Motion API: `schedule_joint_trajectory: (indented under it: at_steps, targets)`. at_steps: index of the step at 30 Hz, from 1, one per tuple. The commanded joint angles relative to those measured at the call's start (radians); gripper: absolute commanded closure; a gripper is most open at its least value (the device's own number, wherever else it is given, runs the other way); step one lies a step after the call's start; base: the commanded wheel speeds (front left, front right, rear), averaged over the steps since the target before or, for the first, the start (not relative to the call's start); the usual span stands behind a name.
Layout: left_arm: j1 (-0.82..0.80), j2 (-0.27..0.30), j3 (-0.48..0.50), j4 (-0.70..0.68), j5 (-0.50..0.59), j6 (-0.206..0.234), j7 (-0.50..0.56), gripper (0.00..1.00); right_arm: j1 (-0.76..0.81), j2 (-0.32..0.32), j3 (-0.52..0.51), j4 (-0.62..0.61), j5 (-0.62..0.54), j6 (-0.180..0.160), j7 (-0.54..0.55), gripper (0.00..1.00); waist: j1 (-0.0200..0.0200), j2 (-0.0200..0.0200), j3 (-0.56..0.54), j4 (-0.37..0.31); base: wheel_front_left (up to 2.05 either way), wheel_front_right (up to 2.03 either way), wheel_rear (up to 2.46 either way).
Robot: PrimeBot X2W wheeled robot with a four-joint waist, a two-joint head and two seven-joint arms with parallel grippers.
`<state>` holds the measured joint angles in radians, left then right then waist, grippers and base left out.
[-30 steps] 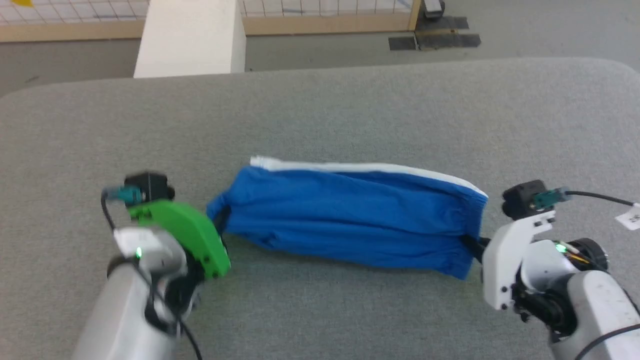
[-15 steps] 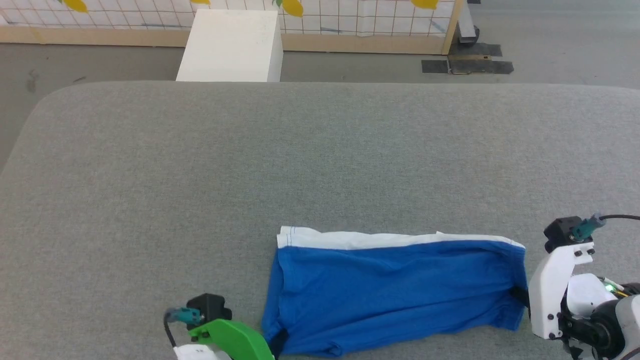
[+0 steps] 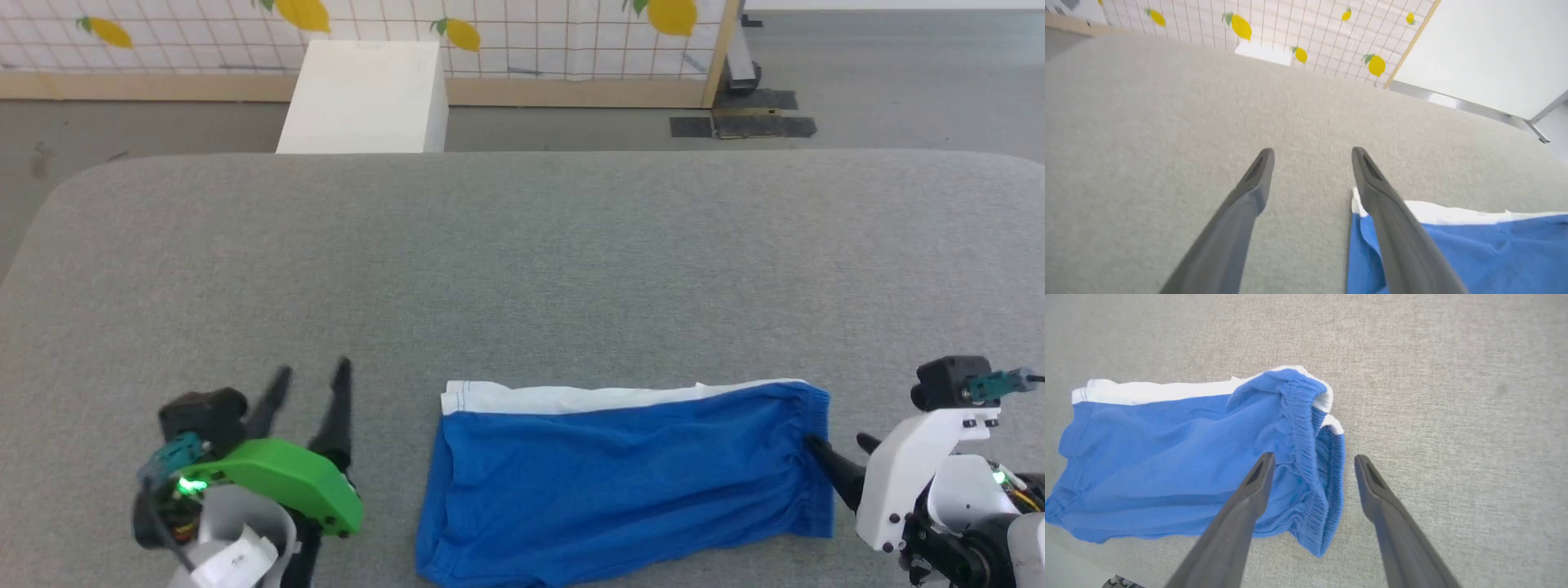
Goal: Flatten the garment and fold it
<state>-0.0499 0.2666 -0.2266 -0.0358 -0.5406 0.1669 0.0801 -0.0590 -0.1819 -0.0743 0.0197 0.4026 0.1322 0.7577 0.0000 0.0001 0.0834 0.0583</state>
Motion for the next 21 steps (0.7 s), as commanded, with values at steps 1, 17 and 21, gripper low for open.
schedule_joint_trajectory:
  at_steps: [1,17,21]
  targets:
    - [-0.015,0.014,0.008,0.005,0.030,-0.011,-0.062,0.00,0.005,0.017,-0.013,-0.025,-0.024,-0.002,0.006,0.00,0.0000,-0.0001,-0.005,-0.012,0.00,0.00,0.00]
    - [-0.038,-0.011,0.061,-0.009,0.297,-0.022,-0.341,0.00,-0.108,0.064,0.009,0.164,-0.182,-0.002,0.084,0.00,0.0000,-0.0001,0.058,0.007,0.00,0.00,0.00]
    - [-0.025,-0.039,0.076,-0.033,0.332,-0.042,-0.342,0.00,-0.114,0.048,0.027,0.211,-0.173,-0.002,0.069,0.00,0.0000,-0.0001,0.066,0.013,0.00,0.00,0.00]
